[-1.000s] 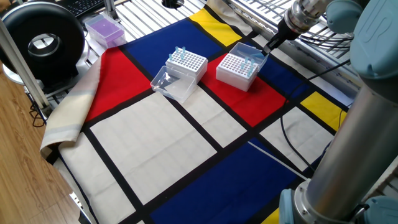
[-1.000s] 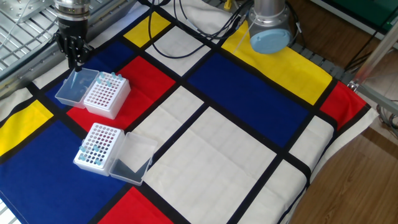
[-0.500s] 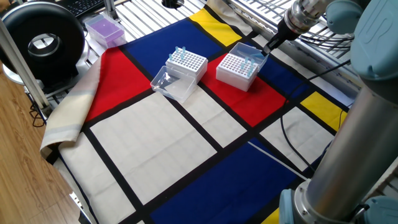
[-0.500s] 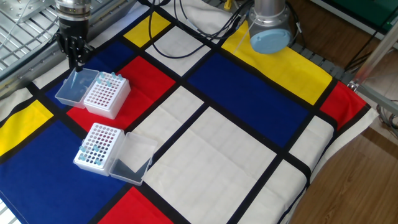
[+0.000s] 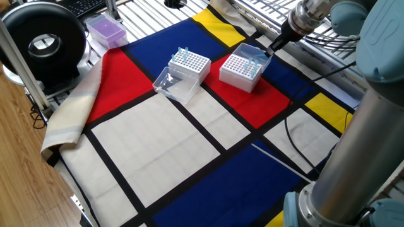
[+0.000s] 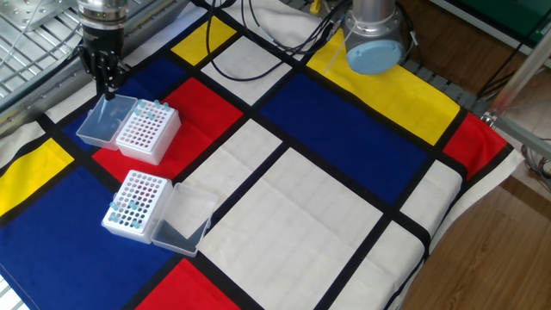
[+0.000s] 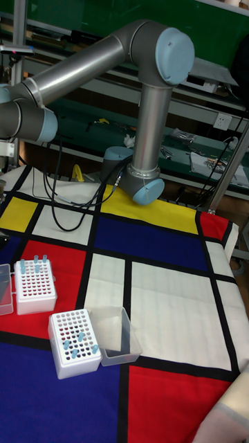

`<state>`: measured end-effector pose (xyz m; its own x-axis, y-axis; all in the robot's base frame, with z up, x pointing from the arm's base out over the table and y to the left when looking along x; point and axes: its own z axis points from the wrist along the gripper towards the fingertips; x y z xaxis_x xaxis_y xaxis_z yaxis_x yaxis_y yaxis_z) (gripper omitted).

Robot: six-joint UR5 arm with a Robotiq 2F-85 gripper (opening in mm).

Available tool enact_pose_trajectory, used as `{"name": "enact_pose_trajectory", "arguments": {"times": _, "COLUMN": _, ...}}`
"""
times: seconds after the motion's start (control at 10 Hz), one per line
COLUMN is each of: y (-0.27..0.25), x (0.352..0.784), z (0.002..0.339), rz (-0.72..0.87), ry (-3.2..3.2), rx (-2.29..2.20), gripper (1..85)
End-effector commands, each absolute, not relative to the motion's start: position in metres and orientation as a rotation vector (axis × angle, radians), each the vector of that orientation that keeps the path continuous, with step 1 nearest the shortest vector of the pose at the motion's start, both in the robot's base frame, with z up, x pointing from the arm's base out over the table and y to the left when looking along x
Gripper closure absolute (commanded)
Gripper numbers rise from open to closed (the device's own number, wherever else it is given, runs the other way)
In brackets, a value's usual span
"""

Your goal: Transfer all medium pipette tips from one holder to another

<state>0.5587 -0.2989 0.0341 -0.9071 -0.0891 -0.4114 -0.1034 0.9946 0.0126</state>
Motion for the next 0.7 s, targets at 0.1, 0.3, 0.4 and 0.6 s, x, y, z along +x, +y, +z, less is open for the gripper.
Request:
{"name": "enact_pose_trajectory", "arguments": {"times": 0.1, "y": -0.2989, "x": 0.561, "z": 0.0349, "rz": 0.063, "ry": 2.702, "rx": -0.111, "gripper": 60.3}}
{"name": "enact_pose_trajectory", "arguments": {"times": 0.3, "y": -0.2987, "x": 0.5628, "z": 0.0325, "rz": 0.072, "ry": 2.69, "rx": -0.115, "gripper": 60.7}}
{"name": "enact_pose_trajectory", "arguments": {"times": 0.4, "y": -0.2993, "x": 0.5632, "z": 0.0325, "rz": 0.07, "ry": 2.689, "rx": -0.113, "gripper": 61.3}}
{"name": "enact_pose_trajectory", "arguments": {"times": 0.6, "y": -0.3016, "x": 0.5633, "z": 0.0327, "rz": 0.064, "ry": 2.69, "rx": -0.097, "gripper": 67.0}}
